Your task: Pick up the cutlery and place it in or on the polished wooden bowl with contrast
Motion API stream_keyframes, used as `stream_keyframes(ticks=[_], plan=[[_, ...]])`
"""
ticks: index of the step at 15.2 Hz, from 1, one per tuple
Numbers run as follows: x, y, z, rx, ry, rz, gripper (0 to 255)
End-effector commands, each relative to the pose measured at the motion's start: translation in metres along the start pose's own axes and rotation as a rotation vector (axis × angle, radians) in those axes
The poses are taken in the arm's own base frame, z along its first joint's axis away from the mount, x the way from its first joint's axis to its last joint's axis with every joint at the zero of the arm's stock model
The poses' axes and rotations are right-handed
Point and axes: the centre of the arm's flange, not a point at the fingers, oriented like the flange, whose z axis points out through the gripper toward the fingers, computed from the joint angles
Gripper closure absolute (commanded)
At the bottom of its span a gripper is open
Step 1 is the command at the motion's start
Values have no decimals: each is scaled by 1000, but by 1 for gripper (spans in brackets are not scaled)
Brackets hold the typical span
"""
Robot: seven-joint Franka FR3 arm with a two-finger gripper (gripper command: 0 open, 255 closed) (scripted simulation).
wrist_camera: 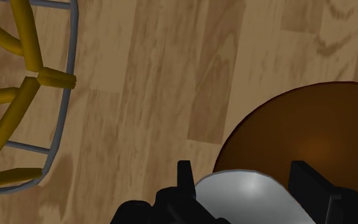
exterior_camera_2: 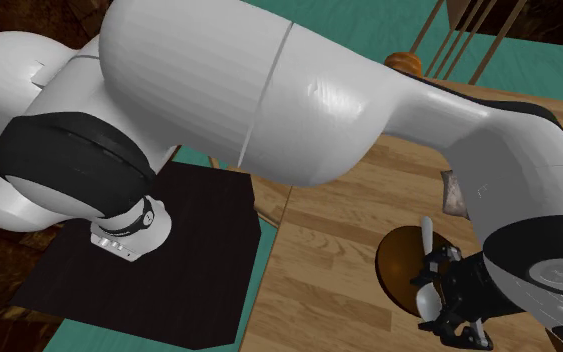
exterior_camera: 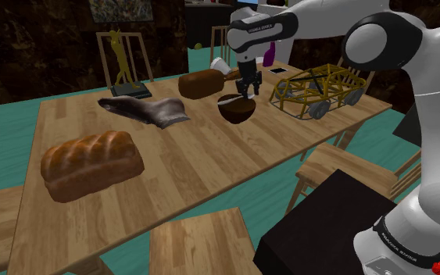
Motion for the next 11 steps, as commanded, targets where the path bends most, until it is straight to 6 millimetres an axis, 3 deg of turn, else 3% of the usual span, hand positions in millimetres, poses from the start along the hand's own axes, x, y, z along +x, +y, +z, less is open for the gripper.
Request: stream_keyframes(ticks=[1,7,8,11], plan=[[1,-1,4,0,1,0,255],[1,-1,4,0,1,0,255],[1,-1,4,0,1,0,0],[1,-1,4,0,1,0,0]])
